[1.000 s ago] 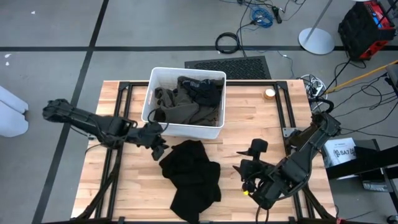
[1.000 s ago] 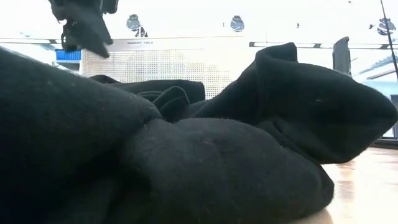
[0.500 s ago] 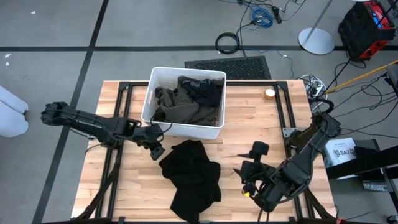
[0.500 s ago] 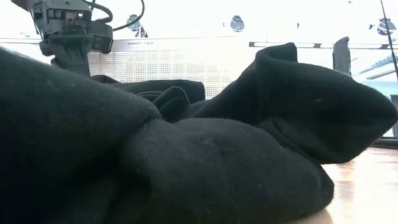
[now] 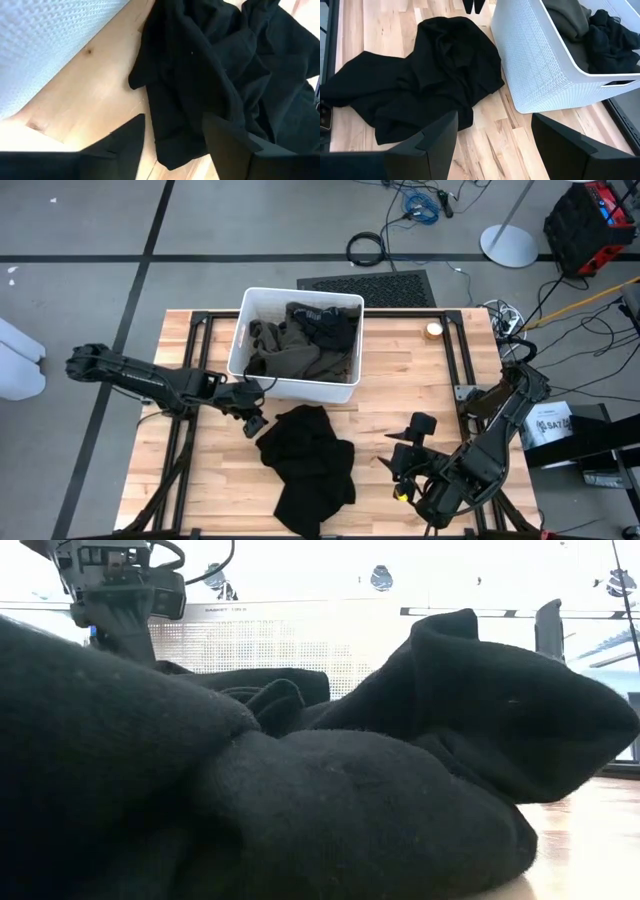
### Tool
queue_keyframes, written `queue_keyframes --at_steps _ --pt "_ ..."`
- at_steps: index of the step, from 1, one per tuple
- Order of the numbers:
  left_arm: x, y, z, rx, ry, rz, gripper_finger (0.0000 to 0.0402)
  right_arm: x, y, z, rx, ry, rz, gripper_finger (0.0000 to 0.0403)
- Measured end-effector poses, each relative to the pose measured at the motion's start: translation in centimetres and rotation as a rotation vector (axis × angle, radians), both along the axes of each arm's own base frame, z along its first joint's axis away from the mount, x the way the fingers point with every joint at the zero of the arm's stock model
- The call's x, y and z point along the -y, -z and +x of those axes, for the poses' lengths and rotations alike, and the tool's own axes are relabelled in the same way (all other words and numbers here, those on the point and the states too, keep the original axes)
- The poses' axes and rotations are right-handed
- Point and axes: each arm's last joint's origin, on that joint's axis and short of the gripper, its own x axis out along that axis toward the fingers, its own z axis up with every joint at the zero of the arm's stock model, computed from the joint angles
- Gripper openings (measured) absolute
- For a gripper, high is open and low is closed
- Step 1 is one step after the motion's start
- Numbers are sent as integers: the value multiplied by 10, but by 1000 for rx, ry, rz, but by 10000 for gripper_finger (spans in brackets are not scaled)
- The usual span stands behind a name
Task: Sort clothes
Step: Put the black shirt into the white laundry bin
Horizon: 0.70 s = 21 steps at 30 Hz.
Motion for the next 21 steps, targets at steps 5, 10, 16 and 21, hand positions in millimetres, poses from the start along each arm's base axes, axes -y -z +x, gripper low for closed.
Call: queue_keyframes --at_steps 5,10,16,21 --pt "0 -1 2 15 -30 -20 266 0 0 0 0 1 0 240" --pt "0 -1 2 8 -50 -38 327 0 0 0 0 1 0 240" --pt "3 3 10 24 -42 -43 360 0 0 0 0 1 -1 240" --pt "7 9 16 8 -27 -41 361 0 1 1 9 14 13 240"
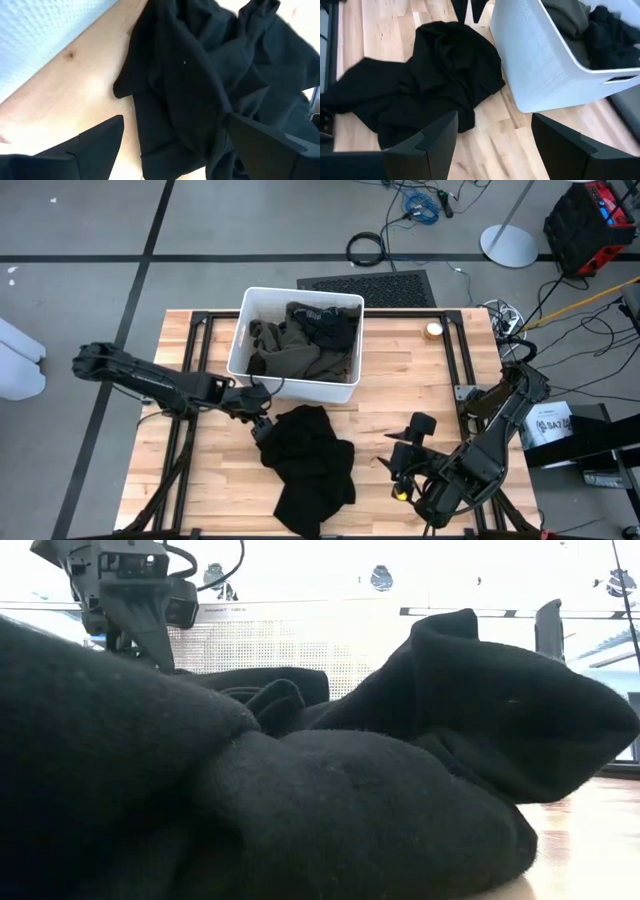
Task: Sort clothes
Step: Put the black shirt into the white laundry bin
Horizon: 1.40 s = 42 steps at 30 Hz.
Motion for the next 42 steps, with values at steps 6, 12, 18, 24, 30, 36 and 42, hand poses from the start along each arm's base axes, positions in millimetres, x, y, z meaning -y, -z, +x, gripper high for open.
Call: queue_keyframes --at_steps 6,12,18,24,30,36,42 --pt "6 17 14 -42 15 10 361 -6 22 6 66 92 116 240" --pt "11 39 32 -66 33 11 361 -7 55 11 215 381 415 240" --pt "13 56 41 -98 54 16 361 2 97 7 206 551 496 240" --pt "14 69 45 -142 54 44 361 7 153 15 334 629 730 240" --pt "20 71 44 -148 67 55 361 15 185 24 426 554 920 240" --pt "23 70 43 -144 71 49 361 15 206 32 347 566 1003 240" --pt "25 69 47 -105 73 20 361 9 232 64 362 532 1076 240"
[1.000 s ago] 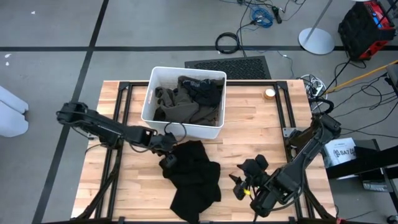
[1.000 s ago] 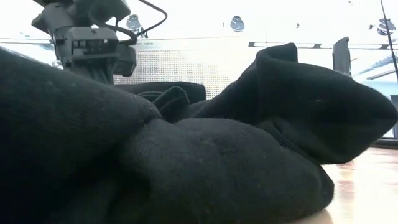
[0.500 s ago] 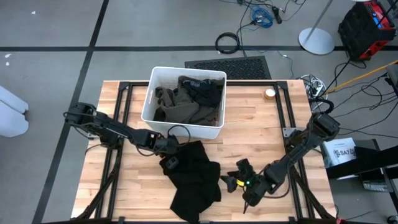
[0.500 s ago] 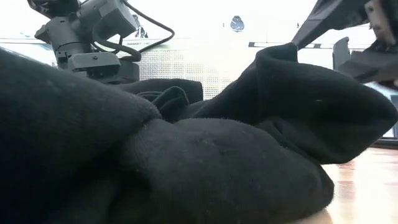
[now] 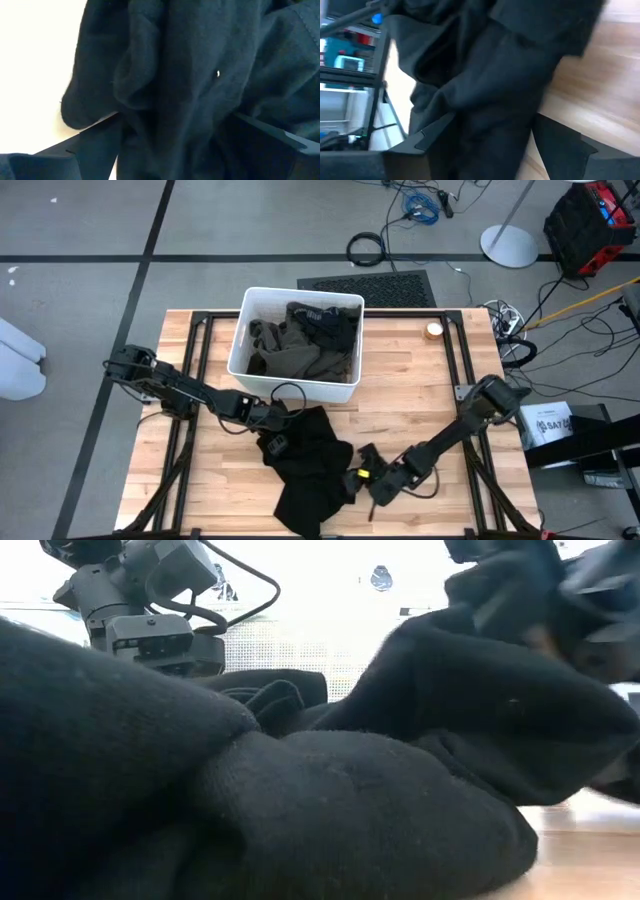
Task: Sort clothes
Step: Put the black shirt into the white laundry bin
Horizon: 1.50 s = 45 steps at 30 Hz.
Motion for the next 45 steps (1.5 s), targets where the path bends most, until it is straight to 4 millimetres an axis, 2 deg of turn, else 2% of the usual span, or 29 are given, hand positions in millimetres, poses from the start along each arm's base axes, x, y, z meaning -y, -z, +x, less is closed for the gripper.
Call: queue_keyframes --at_steps 4,9,13,16,19,21,24,26,31,35,45 --pt "1 0 0 1 2 -1 361 -1 8 25 62 -18 -12 240" --pt "6 0 0 14 23 -5 354 -5 11 52 61 -92 -29 236" --pt "13 0 -2 11 50 -12 314 -7 11 63 22 -160 -71 186" --pt "18 0 -4 9 72 -14 266 -8 10 65 5 -198 -127 115" --pt "22 0 -6 8 89 -5 201 -7 10 65 1 -237 -183 32" --pt "24 0 -6 12 91 5 145 -8 9 66 5 -255 -206 17" --pt "27 0 -7 16 93 10 52 -8 8 66 7 -259 -213 20" --pt "29 -1 -6 30 97 6 23 -8 6 66 14 -276 -232 17" --pt "42 -9 -2 106 121 -38 36 -8 -15 66 71 -317 -288 12" --pt "58 -22 3 175 166 -67 27 -5 -41 64 128 -314 -351 12" --pt "92 -82 24 412 296 -43 24 11 -118 48 281 -273 -579 12"
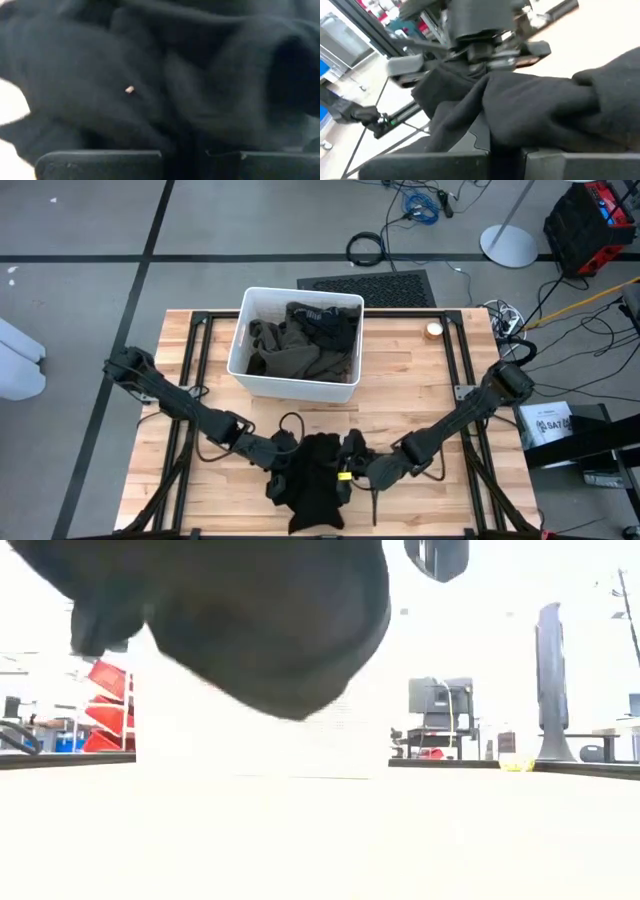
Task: Sort clothes
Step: Put the black shirt into the white laundry bin
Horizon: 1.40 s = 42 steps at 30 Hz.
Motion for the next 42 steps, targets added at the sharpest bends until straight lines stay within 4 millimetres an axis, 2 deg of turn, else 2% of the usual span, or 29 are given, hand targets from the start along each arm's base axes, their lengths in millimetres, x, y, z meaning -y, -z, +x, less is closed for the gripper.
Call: queue_keyframes --at_steps 6,10,14,17,21,25,28,31,35,38,42 --pt "4 -52 0 115 -32 108 24 13 -34 -8 77 11 -59 12" --pt "-5 -90 -8 157 -96 211 24 31 -56 -11 125 30 -105 12" --pt "-20 -125 -16 208 -192 314 24 58 -83 -16 183 69 -157 12" --pt "-38 -148 -21 224 -287 420 24 85 -106 -18 220 125 -215 12" --pt "-71 -174 -24 220 -424 567 24 131 -146 -12 257 181 -327 12" --pt "-112 -191 -25 202 -516 667 24 187 -180 -1 225 205 -400 12" --pt "-145 -205 -31 175 -595 740 24 232 -195 1 160 253 -441 12" --pt "-175 -212 -40 149 -686 778 24 276 -197 0 141 264 -424 12" --pt "-212 -204 -46 82 -710 732 24 323 -174 7 77 257 -356 12" --pt "-234 -186 -45 9 -682 698 24 341 -150 22 17 249 -351 12" --pt "-257 -155 -47 -113 -704 703 24 352 -116 48 -40 235 -361 12"
